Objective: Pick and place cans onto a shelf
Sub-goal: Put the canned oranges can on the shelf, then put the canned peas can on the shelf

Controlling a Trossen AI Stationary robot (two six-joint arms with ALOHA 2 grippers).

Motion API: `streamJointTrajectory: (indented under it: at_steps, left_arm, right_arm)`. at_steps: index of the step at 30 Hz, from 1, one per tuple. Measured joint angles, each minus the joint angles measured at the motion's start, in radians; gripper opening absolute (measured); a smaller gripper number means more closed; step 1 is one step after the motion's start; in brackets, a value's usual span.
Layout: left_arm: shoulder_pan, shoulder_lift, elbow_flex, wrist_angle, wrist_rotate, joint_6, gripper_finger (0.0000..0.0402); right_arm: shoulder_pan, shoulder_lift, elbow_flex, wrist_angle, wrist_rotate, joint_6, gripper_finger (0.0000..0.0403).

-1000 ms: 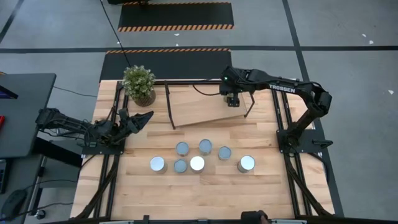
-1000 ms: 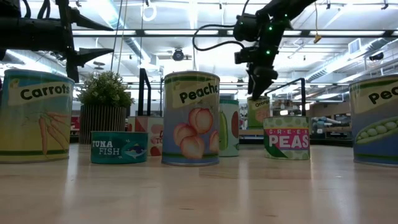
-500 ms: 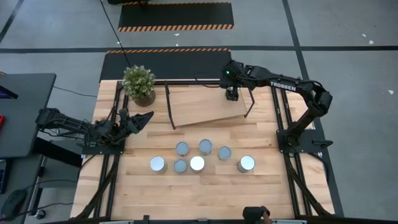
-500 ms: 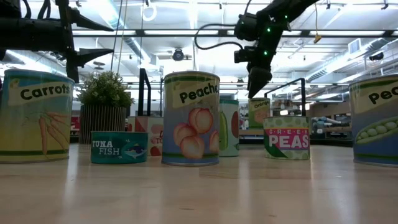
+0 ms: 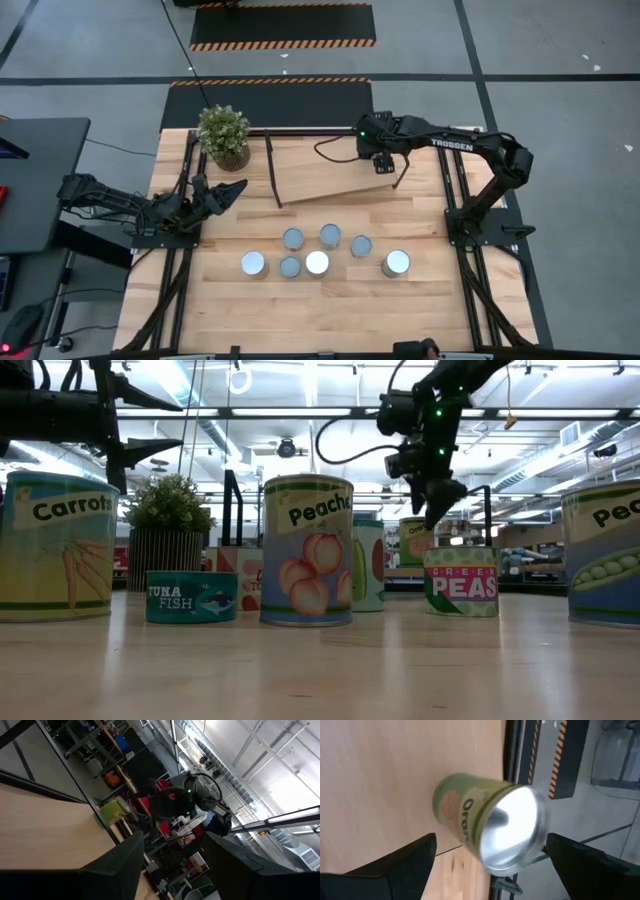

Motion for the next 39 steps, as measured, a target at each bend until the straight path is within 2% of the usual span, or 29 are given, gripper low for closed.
streamJointTrajectory:
  at_steps: [7, 17, 21, 24, 26, 28, 34, 36, 39]
  left_arm:
    - [0.0, 0.0, 0.0, -0.019, 0.0, -0.001, 0.0211]
    - [0.0, 0.0, 0.0, -0.021, 0.0, -0.001, 0.0211]
    - [0.0, 0.0, 0.0, -0.021, 0.0, -0.001, 0.0211]
    - [0.0, 0.0, 0.0, -0.022, 0.0, -0.001, 0.0211]
    - [0.0, 0.0, 0.0, -0.024, 0.0, -0.001, 0.0211]
    - [0.0, 0.0, 0.0, -0.027, 0.0, -0.001, 0.0211]
    - [0.0, 0.0, 0.0, -0.028, 0.0, -0.001, 0.0211]
    - [0.0, 0.0, 0.0, -0.028, 0.0, -0.004, 0.0211]
    - [0.0, 0.0, 0.0, -0.028, 0.0, -0.015, 0.0211]
  right_arm:
    - [-0.022, 0.0, -0.028, 0.146, 0.052, -0.04, 0.0382]
    - [-0.039, 0.0, -0.028, 0.148, 0.061, -0.059, 0.0379]
    - [0.003, -0.009, -0.029, 0.14, 0.134, -0.008, 0.0379]
    - [0.076, -0.049, -0.028, 0.143, 0.124, 0.069, 0.0379]
    - [0.132, -0.073, -0.028, 0.143, 0.079, 0.123, 0.0379]
    - [0.183, -0.099, -0.028, 0.143, -0.028, 0.201, 0.0379]
    - [0.307, -0.136, -0.028, 0.158, -0.495, 0.552, 0.0379]
    - [0.359, -0.139, -0.028, 0.148, -0.552, 0.639, 0.0379]
    - [0.449, -0.134, -0.028, 0.096, -0.554, 0.743, 0.0379]
